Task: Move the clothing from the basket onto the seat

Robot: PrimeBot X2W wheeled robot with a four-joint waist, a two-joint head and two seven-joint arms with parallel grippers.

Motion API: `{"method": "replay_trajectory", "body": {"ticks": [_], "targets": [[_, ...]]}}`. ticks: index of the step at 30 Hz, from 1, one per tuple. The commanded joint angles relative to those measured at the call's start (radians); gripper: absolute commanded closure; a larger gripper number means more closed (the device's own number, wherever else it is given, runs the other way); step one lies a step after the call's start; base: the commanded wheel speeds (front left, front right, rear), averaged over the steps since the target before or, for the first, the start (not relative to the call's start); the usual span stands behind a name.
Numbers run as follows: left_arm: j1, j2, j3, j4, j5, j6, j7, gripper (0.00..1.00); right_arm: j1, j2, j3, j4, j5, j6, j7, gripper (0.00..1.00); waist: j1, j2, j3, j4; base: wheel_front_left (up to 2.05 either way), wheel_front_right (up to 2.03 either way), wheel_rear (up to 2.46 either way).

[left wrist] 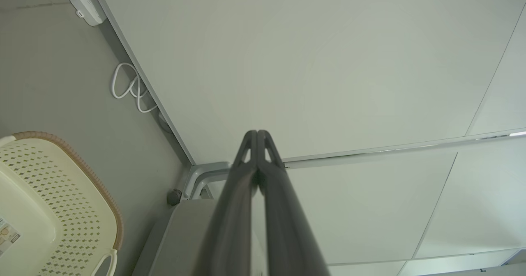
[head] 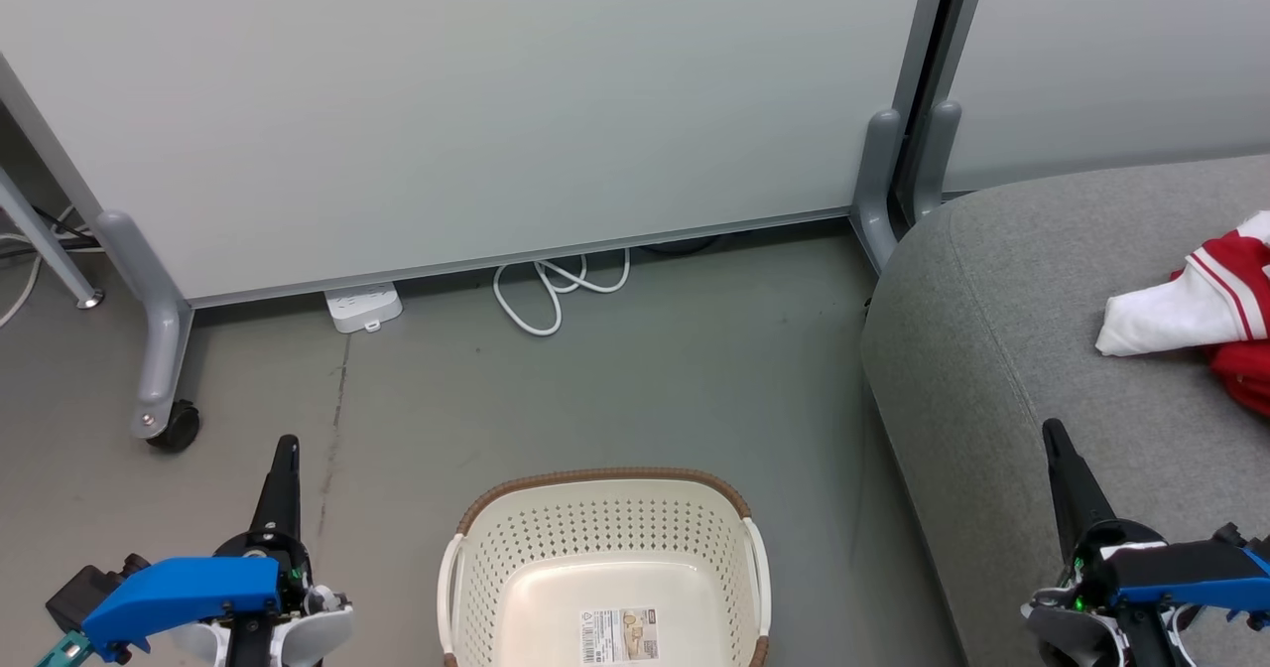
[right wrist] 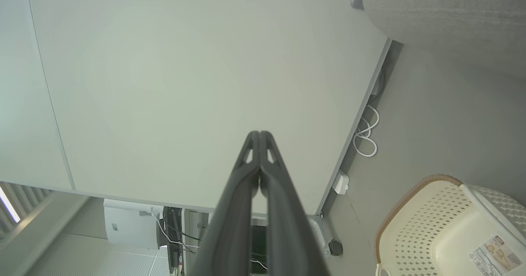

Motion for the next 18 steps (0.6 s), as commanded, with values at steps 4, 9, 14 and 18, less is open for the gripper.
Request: {"method": "replay_trajectory", "body": {"ticks": [4, 9, 14, 18], "targets": [[-0.021, 0.0, 0.012, -0.009, -0.044, -0.009, 0.015, 1.0, -0.013, -0.006, -0.004, -0.009, 0.05, 0.0, 0.014, 1.0, 0.0, 0.0, 0.0, -0.003, 0.0, 0.0, 0.0], [-0.02, 0.0, 0.015, -0.012, -0.08, -0.01, 0.024, 1.0, -0.015, -0.007, -0.005, -0.011, 0.09, 0.0, 0.024, 1.0, 0.0, 0.0, 0.001, -0.006, 0.0, 0.0, 0.0], [-0.021, 0.0, 0.018, -0.013, -0.115, -0.011, 0.034, 1.0, -0.016, -0.007, -0.006, -0.013, 0.126, 0.0, 0.033, 1.0, 0.0, 0.0, 0.001, -0.009, 0.0, 0.0, 0.0], [-0.023, 0.0, 0.021, -0.015, -0.142, -0.011, 0.04, 1.0, -0.017, -0.007, -0.007, -0.014, 0.156, 0.0, 0.04, 1.0, 0.0, 0.0, 0.001, -0.011, 0.0, 0.0, 0.0]]}}
